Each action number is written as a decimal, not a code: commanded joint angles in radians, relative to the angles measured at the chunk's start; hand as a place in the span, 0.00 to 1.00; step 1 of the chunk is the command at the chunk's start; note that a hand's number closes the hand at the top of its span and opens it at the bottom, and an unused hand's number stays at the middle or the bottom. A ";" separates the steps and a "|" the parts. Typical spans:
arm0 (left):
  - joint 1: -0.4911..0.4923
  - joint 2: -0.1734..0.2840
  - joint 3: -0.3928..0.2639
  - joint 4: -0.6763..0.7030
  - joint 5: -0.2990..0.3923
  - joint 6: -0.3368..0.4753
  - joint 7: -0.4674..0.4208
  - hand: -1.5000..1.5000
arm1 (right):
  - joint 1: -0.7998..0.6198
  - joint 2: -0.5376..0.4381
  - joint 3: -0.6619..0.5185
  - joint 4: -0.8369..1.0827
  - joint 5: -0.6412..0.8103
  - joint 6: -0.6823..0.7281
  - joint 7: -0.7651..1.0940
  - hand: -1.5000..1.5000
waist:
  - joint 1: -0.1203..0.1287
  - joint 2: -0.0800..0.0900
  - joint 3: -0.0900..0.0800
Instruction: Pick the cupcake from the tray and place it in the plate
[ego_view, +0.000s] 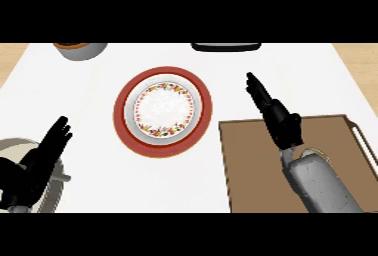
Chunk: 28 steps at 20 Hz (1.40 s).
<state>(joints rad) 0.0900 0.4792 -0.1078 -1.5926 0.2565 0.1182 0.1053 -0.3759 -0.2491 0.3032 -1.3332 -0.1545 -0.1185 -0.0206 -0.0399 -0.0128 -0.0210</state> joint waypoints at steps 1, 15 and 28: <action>-0.040 -0.021 -0.007 -0.012 -0.028 -0.002 -0.008 0.50 | 0.019 -0.035 -0.089 -0.063 -0.015 -0.046 0.052 0.00 | 0.031 0.011 0.021; 0.052 0.100 -0.203 -0.257 -0.235 0.301 0.112 0.50 | 0.087 -0.081 -0.083 0.070 0.262 -0.386 0.138 0.00 | -0.050 0.008 0.015; -0.217 -0.021 -0.115 0.016 -0.084 0.182 0.030 0.50 | 0.296 -0.377 0.005 -0.335 0.645 -0.380 0.615 0.00 | -0.037 0.004 0.011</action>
<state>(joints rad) -0.0787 0.4864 -0.2306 -1.6386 0.1537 0.3225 0.1586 -0.1159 -0.5255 0.2948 -1.5556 0.4275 -0.6019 0.3969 -0.0774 -0.0085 -0.0045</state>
